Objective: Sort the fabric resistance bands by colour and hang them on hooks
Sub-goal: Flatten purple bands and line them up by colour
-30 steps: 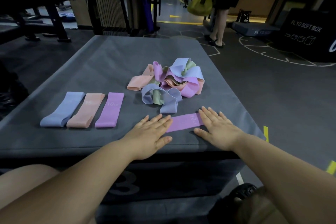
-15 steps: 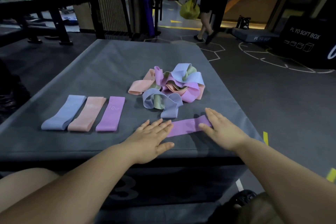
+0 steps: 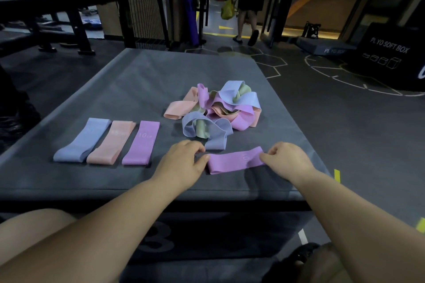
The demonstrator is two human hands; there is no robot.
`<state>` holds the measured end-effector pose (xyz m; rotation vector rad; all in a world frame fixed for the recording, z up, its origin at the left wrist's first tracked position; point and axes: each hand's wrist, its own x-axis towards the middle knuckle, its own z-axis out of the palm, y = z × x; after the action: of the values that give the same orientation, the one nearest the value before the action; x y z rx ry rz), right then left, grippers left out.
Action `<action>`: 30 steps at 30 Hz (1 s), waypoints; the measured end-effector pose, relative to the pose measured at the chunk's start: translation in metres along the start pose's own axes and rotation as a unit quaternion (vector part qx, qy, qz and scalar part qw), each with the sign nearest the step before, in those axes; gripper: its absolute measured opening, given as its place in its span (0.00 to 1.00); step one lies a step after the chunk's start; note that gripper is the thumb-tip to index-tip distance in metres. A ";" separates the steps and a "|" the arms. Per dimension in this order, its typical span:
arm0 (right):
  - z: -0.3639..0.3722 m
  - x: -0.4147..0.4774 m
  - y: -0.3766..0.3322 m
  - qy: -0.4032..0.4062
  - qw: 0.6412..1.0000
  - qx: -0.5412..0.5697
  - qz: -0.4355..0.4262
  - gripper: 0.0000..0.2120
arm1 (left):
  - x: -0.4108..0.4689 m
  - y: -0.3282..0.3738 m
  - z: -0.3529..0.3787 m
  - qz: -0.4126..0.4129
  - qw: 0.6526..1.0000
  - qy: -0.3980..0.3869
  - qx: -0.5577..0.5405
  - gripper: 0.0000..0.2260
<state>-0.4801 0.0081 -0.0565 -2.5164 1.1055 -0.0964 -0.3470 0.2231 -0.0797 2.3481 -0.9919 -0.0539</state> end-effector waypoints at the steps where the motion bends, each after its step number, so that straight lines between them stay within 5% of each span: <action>1: 0.000 0.000 -0.001 0.000 1.000 -0.002 0.002 0.15 | 0.000 0.001 0.000 -0.012 1.000 0.001 0.007 0.10; 18: -0.003 0.009 -0.005 0.008 0.994 0.113 0.006 0.04 | 0.004 0.017 -0.003 -0.038 0.998 -0.041 0.026 0.06; 26: 0.000 0.009 -0.010 0.045 0.961 0.272 -0.010 0.01 | 0.007 0.019 -0.009 -0.063 0.993 -0.084 -0.060 0.24; 30: -0.003 0.004 -0.019 0.053 0.932 0.356 -0.030 0.03 | 0.005 0.021 -0.018 -0.088 0.985 -0.102 -0.107 0.15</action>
<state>-0.4650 0.0163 -0.0465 -1.8976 0.8276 -0.5516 -0.3521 0.2174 -0.0527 2.2544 -0.8235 -0.4572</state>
